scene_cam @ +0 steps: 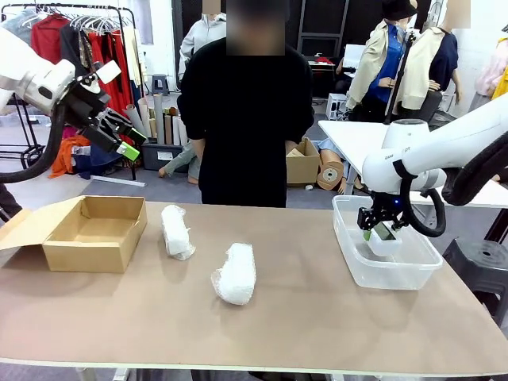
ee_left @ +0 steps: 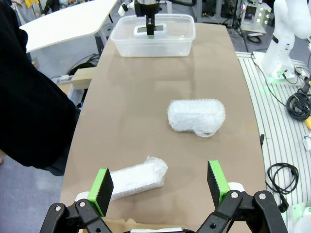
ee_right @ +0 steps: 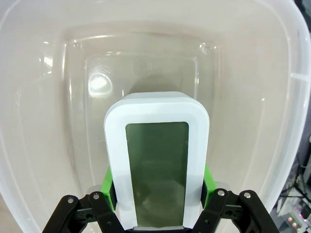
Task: Separate and place wrapped and unwrapped clocks.
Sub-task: If the picked Digital clock is wrapped, place it in the Package Box ; if not, place it in the Organizing box.
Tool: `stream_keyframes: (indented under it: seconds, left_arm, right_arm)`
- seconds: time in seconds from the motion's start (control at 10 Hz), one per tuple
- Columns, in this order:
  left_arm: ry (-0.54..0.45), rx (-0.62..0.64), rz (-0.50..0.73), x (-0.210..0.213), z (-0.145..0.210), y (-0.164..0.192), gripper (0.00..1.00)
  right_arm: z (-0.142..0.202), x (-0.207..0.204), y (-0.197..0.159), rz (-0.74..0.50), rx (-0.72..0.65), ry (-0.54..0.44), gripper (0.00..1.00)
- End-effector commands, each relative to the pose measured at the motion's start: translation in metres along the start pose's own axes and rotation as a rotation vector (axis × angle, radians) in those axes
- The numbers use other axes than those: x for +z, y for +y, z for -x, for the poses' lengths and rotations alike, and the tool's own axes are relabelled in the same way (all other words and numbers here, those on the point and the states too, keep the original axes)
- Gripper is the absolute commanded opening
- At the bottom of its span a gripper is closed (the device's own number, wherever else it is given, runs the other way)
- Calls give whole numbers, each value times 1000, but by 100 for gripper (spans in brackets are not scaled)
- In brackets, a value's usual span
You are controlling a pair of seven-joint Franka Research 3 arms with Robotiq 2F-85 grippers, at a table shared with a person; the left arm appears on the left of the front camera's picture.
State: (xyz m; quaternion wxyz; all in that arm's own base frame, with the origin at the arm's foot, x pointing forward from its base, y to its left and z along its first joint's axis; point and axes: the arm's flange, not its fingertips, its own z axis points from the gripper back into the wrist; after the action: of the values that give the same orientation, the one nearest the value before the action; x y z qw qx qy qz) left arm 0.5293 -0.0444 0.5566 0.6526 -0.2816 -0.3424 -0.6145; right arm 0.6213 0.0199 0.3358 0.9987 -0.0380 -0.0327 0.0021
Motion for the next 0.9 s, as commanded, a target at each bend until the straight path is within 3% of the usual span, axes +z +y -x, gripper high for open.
stream_keyframes:
  seconds: [0.0, 0.6, 0.7, 0.8]
  left_arm:
    - [-2, -3, -4, 2, -2, -1, 100]
    - [-2, -3, -4, 2, -2, -1, 100]
    - [-2, -3, -4, 2, -2, -1, 100]
    - [-2, -3, -4, 2, -2, -1, 100]
  right_arm:
    - [-5, -2, 5, 31, -27, 1, 0]
    - [-2, -11, 8, 29, -27, 34, 0]
    - [-2, -11, 8, 28, -23, 39, 4]
    - [0, -11, 8, 27, -18, 45, 15]
